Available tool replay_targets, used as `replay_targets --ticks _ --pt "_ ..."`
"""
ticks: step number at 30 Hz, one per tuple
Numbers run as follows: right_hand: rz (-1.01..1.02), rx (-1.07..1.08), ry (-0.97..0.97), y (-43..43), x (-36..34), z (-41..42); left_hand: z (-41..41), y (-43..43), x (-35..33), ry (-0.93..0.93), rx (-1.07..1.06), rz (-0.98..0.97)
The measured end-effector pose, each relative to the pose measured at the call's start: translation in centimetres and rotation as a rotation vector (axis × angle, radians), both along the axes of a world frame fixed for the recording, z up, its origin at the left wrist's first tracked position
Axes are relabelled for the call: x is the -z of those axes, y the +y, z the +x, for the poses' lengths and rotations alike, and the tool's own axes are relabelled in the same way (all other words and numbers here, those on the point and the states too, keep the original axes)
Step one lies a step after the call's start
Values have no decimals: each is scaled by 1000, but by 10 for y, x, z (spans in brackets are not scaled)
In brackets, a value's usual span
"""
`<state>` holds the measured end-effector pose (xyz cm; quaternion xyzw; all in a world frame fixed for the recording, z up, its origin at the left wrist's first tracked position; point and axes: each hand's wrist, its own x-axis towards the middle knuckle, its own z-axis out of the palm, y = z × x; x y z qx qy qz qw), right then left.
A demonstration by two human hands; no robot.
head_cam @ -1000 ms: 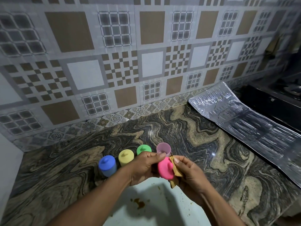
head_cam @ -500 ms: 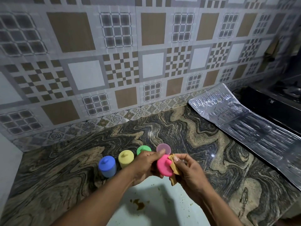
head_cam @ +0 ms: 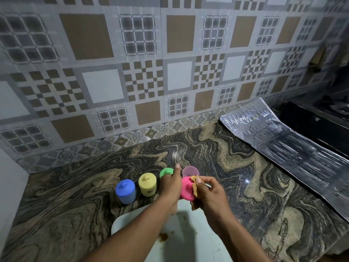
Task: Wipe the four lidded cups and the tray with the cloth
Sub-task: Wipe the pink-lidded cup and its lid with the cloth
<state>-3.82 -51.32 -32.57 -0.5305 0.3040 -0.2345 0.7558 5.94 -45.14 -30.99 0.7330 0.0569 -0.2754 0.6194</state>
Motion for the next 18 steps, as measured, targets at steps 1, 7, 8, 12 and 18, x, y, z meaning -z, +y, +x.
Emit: replay_targets --ticks 1,7,8,12,18 --pt "10 -58 33 -5 -3 -2 2 6 0 119 108 -37" --pt "-59 -168 22 -15 -26 15 16 1 -21 -226 183 92" --pt "-78 -88 -12 -8 -25 18 15 -2 -23 -291 65 100" --pt "-67 139 -69 14 -13 19 11 -8 -11 -208 -97 63" --pt "-18 -290 65 -24 -34 6 27 6 -10 96 467 -33"
